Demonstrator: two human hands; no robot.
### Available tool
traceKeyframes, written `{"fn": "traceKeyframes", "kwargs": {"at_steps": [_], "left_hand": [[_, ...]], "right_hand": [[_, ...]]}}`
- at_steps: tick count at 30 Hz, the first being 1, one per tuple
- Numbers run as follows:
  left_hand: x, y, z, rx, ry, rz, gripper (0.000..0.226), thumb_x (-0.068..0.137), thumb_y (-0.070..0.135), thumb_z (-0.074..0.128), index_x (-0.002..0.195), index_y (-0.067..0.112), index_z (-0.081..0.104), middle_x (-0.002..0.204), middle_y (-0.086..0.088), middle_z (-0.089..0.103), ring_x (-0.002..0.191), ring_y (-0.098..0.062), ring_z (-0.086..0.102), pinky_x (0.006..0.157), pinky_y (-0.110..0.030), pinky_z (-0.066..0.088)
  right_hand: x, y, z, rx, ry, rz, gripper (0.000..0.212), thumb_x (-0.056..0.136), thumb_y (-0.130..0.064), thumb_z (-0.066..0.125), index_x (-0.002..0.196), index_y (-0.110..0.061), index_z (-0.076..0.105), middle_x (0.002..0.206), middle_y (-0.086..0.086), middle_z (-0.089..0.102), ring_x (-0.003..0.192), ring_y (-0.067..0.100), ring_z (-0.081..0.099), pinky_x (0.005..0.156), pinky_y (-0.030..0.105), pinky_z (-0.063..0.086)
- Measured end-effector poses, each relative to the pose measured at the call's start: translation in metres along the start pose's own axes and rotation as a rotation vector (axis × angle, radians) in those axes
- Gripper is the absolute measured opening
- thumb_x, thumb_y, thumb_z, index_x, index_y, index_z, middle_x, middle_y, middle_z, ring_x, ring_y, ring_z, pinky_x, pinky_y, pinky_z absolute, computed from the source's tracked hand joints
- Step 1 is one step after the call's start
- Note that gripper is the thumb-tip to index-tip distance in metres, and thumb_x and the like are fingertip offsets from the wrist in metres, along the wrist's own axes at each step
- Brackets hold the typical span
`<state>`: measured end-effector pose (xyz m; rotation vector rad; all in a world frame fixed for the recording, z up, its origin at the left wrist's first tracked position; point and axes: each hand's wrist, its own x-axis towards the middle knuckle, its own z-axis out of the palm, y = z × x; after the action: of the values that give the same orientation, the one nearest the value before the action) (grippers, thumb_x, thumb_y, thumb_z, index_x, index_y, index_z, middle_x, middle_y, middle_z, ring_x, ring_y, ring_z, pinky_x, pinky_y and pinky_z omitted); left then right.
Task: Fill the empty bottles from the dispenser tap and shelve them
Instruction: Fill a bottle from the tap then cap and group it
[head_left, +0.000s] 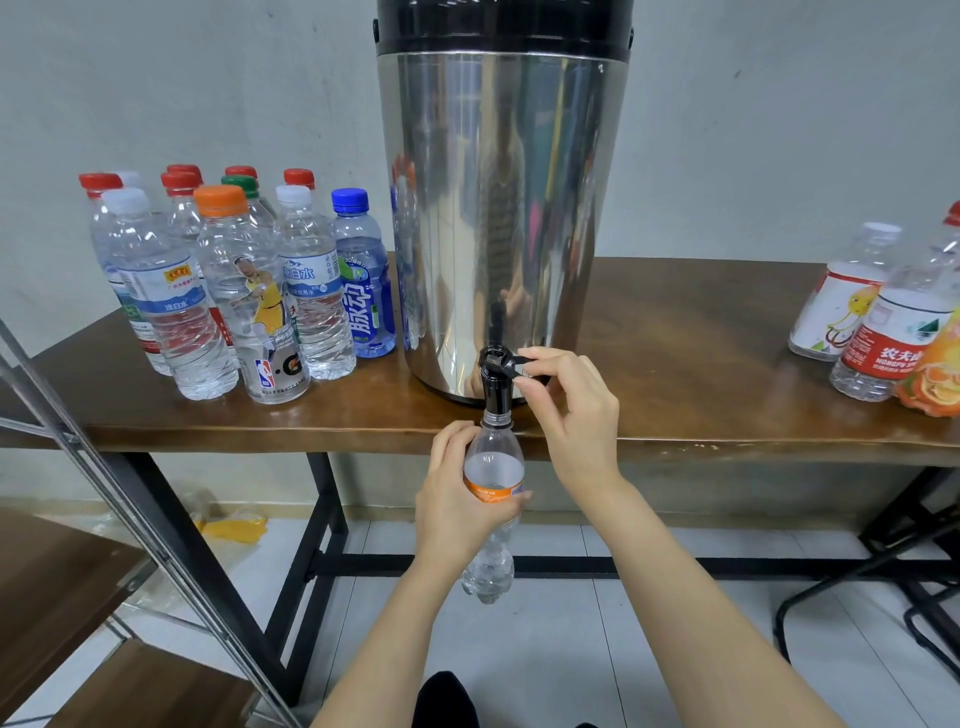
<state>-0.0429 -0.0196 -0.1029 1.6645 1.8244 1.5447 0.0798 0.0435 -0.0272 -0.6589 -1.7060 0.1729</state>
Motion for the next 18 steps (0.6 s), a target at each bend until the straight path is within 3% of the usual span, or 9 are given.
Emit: {"fn": "traceKeyframes", "kwargs": {"at_steps": [11,18], "left_hand": [[0.0005,-0.0039,0.0019,0.008,0.005,-0.006,0.079,0.056,0.037,0.092,0.124,0.031,0.053,0.134,0.018,0.046,0.114,0.004,0.048,0.081,-0.022,0.046],[0.0007,-0.0037,0.0022,0.007,0.000,-0.016,0.079,0.055,0.037,0.092,0.124,0.032,0.052,0.133,0.021,0.045,0.114,0.005,0.047,0.077,-0.012,0.040]], "right_hand": [[0.0001,-0.0014,-0.0006,-0.001,0.000,0.003,0.029,0.094,-0.034,0.056,0.093,-0.007,0.068,0.111,-0.016,0.062,0.085,0.019,0.060,0.074,0.016,0.047],[-0.0001,-0.0017,-0.0005,-0.010,0.000,0.005,0.027,0.094,-0.032,0.058,0.092,-0.006,0.068,0.111,-0.015,0.062,0.085,0.019,0.060,0.075,0.013,0.045]]}}
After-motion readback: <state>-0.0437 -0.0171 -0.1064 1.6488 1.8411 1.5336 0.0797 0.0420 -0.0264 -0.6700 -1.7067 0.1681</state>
